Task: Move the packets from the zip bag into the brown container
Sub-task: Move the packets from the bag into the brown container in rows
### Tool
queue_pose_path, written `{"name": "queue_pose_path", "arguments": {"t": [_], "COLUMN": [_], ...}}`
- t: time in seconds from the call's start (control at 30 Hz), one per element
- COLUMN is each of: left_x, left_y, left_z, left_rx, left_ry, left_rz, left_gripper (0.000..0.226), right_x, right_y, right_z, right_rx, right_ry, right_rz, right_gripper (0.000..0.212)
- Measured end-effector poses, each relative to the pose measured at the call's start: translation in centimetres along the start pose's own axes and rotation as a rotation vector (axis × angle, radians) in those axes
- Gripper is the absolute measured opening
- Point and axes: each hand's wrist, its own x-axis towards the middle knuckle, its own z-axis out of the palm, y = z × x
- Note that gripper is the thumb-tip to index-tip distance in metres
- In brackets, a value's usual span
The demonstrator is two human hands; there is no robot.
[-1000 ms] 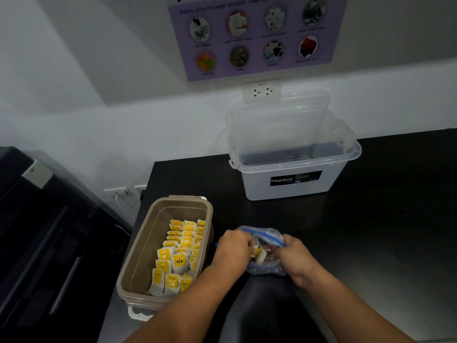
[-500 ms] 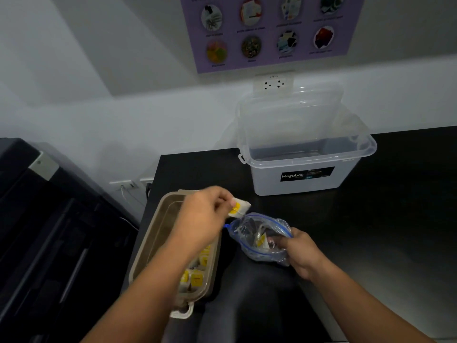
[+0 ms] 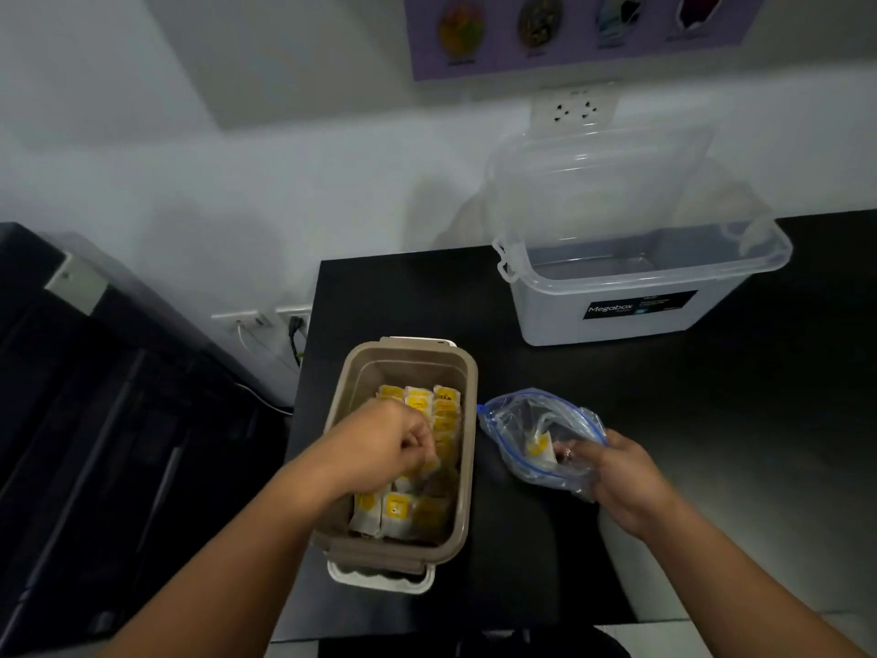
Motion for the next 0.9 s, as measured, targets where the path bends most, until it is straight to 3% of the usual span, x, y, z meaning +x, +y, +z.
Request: {"name": "queue_pose_path", "arguments": {"t": [0.13, 0.23, 0.37, 0.9], "left_x": [1.9, 2.7, 3.3, 3.1], "left_y": [-0.3, 0.1, 0.4, 1.1], "left_z": [1.4, 2.1, 2.3, 3.1], "left_rx": [0.187, 0.281, 0.335, 0.351], "left_ry": [-0.143, -0.209, -0.285, -0.251], "left_rz": [0.012, 0.022, 0.014, -0.056], "left_gripper": [0.023, 0.006, 0.020, 0.014], "right_x": [-0.6, -1.1, -1.8, -3.2], "right_y": [0.3, 0.4, 0.5, -2.0], "right_z": [0.7, 1.1, 1.5, 1.4], "right_rx": [0.034, 0.046, 0.058, 0.112], "right_ry": [0.052, 0.077, 0.106, 0.068], "right_rz": [-0.017, -0.014, -0.007, -0.116], "right_gripper": [0.014, 0.012, 0.012, 0.035]}}
